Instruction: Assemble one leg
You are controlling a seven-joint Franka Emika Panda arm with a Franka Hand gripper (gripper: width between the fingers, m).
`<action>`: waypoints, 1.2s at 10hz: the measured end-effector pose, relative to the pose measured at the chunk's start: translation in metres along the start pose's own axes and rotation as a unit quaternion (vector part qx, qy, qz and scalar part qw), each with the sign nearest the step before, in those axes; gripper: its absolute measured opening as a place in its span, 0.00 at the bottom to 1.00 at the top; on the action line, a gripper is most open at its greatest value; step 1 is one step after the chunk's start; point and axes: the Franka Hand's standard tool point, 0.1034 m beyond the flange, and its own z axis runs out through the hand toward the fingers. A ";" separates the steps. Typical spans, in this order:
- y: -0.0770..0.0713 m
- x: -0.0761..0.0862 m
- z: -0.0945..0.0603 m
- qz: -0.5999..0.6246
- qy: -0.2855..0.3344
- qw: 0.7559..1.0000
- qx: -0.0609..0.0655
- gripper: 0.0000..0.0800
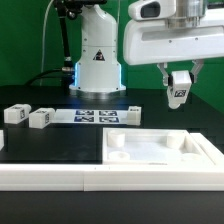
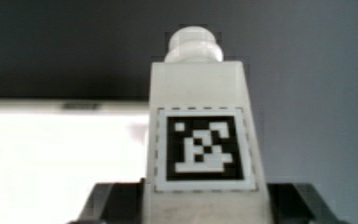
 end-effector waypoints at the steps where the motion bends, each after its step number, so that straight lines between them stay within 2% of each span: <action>1: 0.000 0.009 -0.007 -0.002 0.023 1.000 0.000 0.37; 2: 0.001 0.022 -0.013 -0.008 0.067 0.998 -0.001 0.37; 3: 0.002 0.030 -0.017 -0.015 0.104 0.994 -0.002 0.37; 6: 0.003 0.030 -0.016 -0.019 0.197 0.980 -0.002 0.37; 7: 0.004 0.034 -0.017 -0.021 0.249 0.968 -0.001 0.37; 8: 0.003 0.037 -0.009 -0.046 0.264 0.963 -0.008 0.37; 9: 0.006 0.048 -0.007 -0.066 0.260 0.963 -0.015 0.37; 10: 0.009 0.062 -0.014 -0.079 0.263 0.961 -0.020 0.37; 12: 0.014 0.076 -0.010 -0.104 0.261 0.959 -0.030 0.37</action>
Offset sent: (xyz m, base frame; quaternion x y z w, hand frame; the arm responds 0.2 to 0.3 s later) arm 0.0000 0.0000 0.0000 0.0000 0.1296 0.0000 0.9916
